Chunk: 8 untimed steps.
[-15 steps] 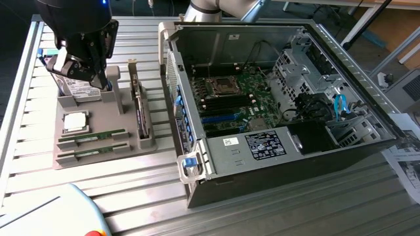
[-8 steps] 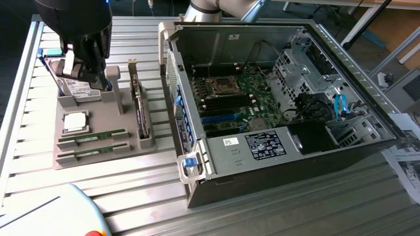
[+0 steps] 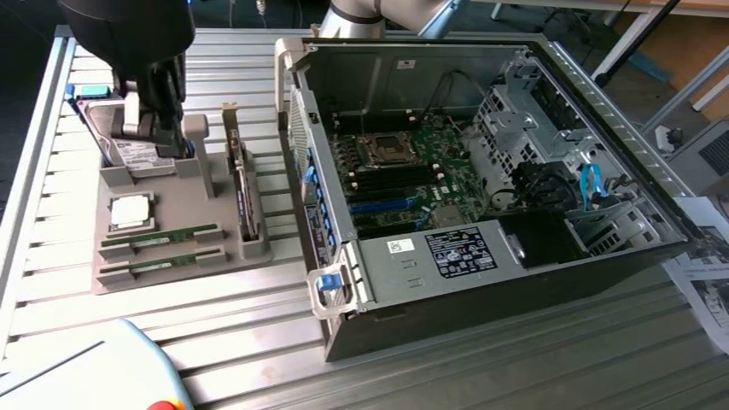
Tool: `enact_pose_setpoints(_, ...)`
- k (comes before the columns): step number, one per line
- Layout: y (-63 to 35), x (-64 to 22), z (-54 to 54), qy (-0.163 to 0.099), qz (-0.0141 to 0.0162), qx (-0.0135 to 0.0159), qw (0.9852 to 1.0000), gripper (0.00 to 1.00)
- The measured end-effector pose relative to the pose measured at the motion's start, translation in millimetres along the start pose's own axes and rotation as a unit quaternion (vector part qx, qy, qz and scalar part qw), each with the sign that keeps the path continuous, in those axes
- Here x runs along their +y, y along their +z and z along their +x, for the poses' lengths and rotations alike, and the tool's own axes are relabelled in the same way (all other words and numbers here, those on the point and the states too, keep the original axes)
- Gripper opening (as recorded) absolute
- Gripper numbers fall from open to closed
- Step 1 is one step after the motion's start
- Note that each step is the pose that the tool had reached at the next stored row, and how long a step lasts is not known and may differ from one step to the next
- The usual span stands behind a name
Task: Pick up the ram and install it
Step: 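Pick up the ram and move it above insertion slot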
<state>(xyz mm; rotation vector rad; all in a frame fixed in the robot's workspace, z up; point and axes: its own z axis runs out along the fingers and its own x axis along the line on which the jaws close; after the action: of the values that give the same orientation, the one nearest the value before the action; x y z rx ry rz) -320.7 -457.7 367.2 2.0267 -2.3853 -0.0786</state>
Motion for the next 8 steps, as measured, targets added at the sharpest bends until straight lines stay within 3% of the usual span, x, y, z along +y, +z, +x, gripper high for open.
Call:
enact_pose_setpoints(2, 0.3, 0.0, 0.0, -0.018, -0.0004, 0.0008, 0.9998, 0.11)
enact_pose_setpoints(8, 0.3, 0.0, -0.1, -0.020, -0.0005, 0.0009, 0.9998, 0.11)
